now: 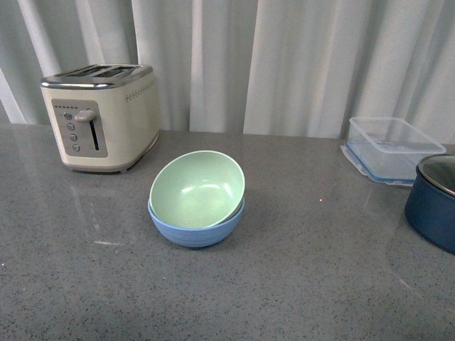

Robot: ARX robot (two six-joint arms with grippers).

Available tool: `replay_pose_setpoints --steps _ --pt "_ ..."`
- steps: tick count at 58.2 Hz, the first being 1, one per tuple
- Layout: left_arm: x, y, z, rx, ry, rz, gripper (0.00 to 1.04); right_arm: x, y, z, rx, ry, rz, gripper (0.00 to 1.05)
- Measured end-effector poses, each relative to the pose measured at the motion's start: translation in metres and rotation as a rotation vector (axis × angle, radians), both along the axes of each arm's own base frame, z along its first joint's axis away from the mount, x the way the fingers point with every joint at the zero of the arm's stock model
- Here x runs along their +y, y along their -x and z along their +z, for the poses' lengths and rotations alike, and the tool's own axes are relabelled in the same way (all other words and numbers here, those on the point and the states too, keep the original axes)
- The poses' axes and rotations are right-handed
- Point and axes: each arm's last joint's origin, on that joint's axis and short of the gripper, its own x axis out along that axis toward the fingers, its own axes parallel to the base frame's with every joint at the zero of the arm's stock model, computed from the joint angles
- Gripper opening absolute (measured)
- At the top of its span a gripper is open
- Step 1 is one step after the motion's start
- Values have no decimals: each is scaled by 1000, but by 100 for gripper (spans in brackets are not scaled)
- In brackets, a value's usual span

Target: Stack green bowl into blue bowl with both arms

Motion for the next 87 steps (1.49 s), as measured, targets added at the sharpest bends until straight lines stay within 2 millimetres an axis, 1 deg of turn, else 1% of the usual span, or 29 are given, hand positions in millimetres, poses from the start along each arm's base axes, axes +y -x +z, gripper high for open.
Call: replay_pose_setpoints --steps 35,62,67,70,75,87 --pt "0 0 0 0 0 0 98 0 20 4 -13 0 0 1" --pt "0 0 0 0 0 0 98 0 29 3 -13 0 1 1" --pt "0 0 0 0 0 0 98 0 36 -2 23 0 3 1" --pt "0 0 0 0 0 0 98 0 39 0 -6 0 3 1" --pt "0 0 0 -1 0 0 98 0 39 0 -8 1 3 1" --pt "0 0 0 -1 0 0 98 0 39 1 -8 1 3 35"
